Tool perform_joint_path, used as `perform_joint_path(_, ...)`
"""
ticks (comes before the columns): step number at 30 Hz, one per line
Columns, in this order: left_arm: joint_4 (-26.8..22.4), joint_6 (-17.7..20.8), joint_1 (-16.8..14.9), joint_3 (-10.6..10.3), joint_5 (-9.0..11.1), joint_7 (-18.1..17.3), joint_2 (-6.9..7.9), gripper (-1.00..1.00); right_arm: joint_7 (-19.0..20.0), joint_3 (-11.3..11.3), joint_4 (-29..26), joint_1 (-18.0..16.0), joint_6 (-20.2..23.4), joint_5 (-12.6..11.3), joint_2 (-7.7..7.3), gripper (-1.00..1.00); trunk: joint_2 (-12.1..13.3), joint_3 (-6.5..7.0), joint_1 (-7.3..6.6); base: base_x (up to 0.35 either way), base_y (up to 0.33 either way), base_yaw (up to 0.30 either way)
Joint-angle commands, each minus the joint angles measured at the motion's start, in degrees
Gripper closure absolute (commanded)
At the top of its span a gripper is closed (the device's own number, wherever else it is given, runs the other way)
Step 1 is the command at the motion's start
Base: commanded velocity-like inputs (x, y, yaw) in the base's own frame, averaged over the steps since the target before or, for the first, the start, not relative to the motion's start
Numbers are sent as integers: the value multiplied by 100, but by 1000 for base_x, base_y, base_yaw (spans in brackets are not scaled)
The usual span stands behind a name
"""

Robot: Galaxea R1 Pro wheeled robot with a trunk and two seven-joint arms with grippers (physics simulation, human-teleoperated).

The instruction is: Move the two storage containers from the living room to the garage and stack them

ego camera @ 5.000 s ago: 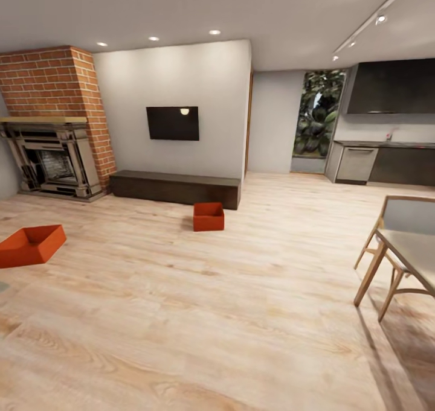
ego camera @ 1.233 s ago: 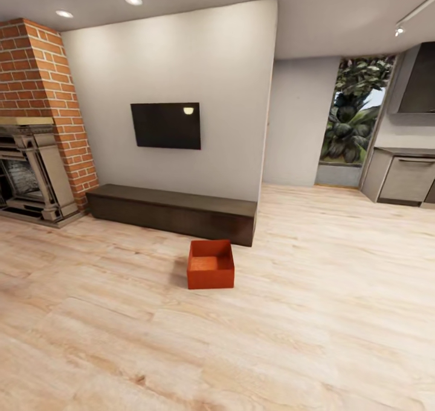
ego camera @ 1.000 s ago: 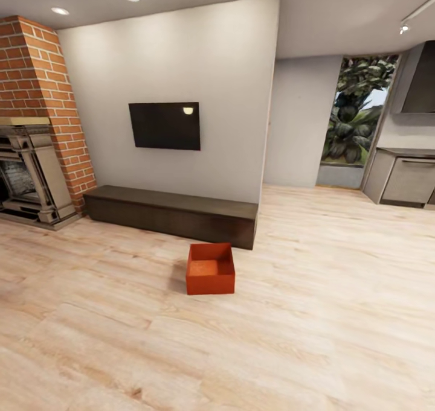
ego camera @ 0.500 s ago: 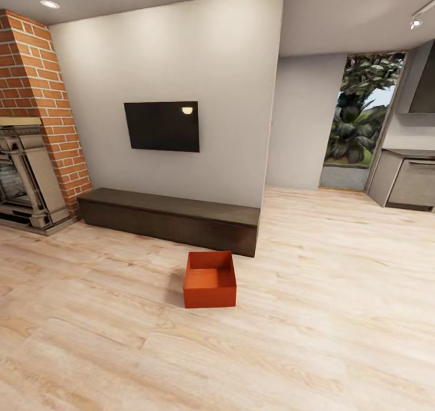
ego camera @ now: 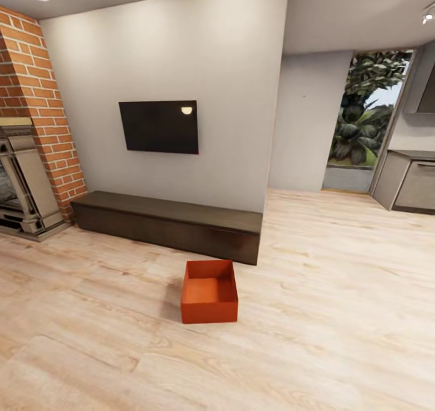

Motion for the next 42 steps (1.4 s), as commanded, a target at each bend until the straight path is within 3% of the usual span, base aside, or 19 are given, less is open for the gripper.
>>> perform_joint_path(1,-3,2,-2,4,29,1,-1,-100,-2,49,16,-7,-35,-59,2,-100,-2,-6,3,323,0,0)
perform_joint_path(38,6,-7,-2,-30,-4,1,-34,-100,5,37,15,-7,-86,-32,20,-100,-2,-6,3,323,0,0)
perform_joint_path(42,30,-151,-2,-24,-2,1,-36,-100,22,44,1,-7,-76,-21,37,-100,-2,-6,3,323,0,0)
